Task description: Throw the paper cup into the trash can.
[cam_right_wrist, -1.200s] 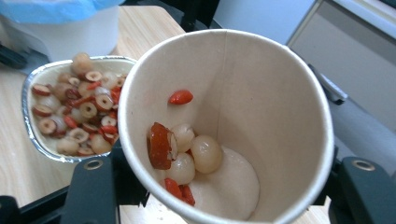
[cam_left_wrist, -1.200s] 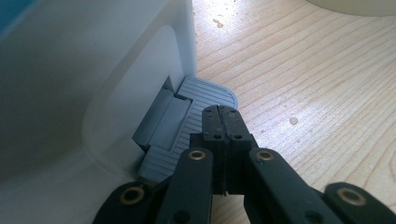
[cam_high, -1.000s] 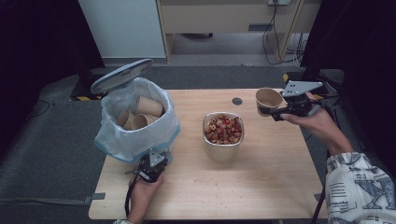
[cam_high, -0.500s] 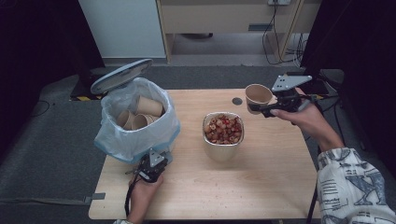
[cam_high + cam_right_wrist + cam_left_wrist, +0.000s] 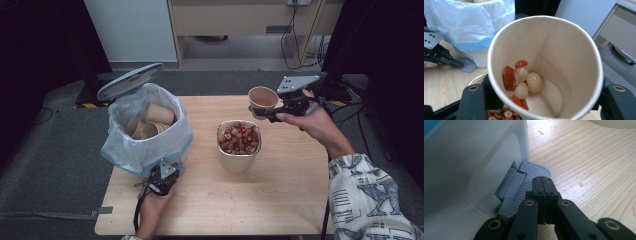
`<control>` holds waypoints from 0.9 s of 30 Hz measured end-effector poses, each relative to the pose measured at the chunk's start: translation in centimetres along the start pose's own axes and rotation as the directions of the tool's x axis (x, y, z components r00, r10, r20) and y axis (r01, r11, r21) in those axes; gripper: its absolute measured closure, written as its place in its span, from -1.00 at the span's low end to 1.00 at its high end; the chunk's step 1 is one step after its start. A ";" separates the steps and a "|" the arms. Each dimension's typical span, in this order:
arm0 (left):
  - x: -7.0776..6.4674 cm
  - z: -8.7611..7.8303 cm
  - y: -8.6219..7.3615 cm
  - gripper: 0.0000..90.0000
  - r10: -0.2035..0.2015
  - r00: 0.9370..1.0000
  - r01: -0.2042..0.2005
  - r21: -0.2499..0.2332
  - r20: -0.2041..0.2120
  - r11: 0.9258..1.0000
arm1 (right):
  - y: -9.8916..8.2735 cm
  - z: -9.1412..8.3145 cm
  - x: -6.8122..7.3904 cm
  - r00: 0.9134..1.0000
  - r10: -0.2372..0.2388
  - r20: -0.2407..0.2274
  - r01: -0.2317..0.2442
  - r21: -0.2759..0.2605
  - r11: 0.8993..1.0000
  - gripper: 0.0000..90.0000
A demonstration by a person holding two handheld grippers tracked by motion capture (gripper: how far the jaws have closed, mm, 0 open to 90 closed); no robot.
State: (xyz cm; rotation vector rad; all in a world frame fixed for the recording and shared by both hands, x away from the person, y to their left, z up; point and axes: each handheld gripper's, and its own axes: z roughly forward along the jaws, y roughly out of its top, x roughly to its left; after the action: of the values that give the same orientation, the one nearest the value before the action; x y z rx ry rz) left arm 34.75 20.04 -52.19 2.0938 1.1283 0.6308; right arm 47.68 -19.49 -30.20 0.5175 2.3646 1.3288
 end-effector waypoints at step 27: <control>0.0 0.0 0.0 0.98 0.001 1.000 -0.001 -0.001 -0.001 1.000 | 4.8 3.8 3.1 0.998 -0.003 -0.069 0.002 -0.005 1.000 -0.22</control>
State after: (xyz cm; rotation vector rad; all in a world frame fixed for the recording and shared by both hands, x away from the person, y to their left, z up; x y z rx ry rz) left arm 34.75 20.01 -52.20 2.0929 1.1276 0.6330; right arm 47.52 -12.91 -28.35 0.4742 2.4159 1.3721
